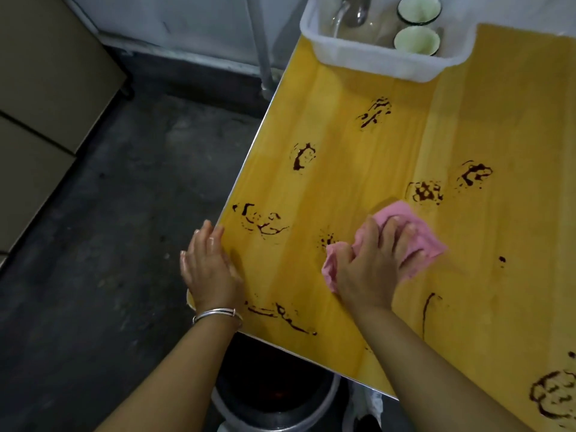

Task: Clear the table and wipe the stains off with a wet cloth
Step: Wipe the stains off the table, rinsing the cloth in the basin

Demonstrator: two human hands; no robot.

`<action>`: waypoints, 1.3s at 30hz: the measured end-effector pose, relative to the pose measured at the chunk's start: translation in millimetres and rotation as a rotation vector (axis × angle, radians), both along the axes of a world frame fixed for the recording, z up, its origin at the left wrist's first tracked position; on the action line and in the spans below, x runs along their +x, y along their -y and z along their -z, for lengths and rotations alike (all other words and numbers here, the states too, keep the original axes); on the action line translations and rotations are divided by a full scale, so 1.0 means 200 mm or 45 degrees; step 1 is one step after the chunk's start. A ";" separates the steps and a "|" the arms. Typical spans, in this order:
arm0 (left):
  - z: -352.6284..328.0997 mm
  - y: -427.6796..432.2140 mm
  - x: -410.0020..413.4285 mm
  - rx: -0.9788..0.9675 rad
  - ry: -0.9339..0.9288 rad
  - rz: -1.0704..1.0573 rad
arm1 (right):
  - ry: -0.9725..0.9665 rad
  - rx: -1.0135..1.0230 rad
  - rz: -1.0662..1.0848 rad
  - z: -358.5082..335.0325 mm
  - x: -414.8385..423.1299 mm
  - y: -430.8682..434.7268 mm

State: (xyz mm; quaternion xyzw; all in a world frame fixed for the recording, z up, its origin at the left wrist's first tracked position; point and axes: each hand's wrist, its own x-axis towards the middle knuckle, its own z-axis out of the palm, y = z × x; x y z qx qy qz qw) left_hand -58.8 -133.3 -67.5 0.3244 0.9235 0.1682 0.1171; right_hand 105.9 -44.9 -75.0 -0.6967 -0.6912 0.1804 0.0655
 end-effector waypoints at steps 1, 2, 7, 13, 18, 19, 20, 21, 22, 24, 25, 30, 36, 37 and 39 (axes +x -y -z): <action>0.02 0.01 -0.01 -0.005 0.020 0.013 | 0.014 0.024 -0.018 0.01 -0.02 0.00; 0.04 0.02 -0.02 -0.002 0.048 0.028 | 0.018 0.046 -0.062 0.02 -0.05 -0.01; 0.10 0.01 -0.02 -0.001 0.069 0.044 | 0.107 0.192 -0.591 0.04 -0.21 0.06; 0.12 0.02 -0.03 -0.013 0.036 0.076 | 0.121 0.265 -1.044 0.06 -0.05 0.02; 0.14 0.02 -0.04 0.026 0.044 0.097 | 0.038 0.171 -0.495 0.07 -0.16 -0.15; 0.15 0.02 -0.05 0.026 0.040 0.101 | 0.009 0.147 -0.438 0.07 -0.23 -0.16; 0.16 0.03 -0.05 0.028 0.028 0.109 | 0.008 0.141 -0.462 0.07 -0.30 -0.15; 0.16 0.03 -0.05 0.037 0.004 0.118 | 0.019 0.166 -0.557 0.07 -0.35 -0.11; 0.17 0.03 -0.06 0.049 -0.022 0.125 | 0.037 0.200 -0.694 0.07 -0.38 -0.07; 0.17 0.04 -0.06 0.066 -0.050 0.137 | 0.051 0.239 -0.973 0.08 -0.35 0.01; 0.18 0.04 -0.06 0.073 -0.050 0.137 | 0.034 0.231 -1.081 0.09 -0.30 0.03; 0.19 0.05 -0.06 0.088 -0.073 0.159 | 0.097 0.257 -0.992 0.07 -0.08 -0.08; 0.20 0.05 -0.06 0.065 -0.107 0.166 | 0.050 0.241 -0.674 0.07 -0.38 -0.05; 0.20 0.05 -0.06 0.067 -0.126 0.170 | 0.065 0.269 -0.821 0.08 -0.35 -0.01; 0.21 0.05 -0.07 0.048 -0.113 0.168 | 0.054 0.247 -1.092 0.08 -0.24 0.03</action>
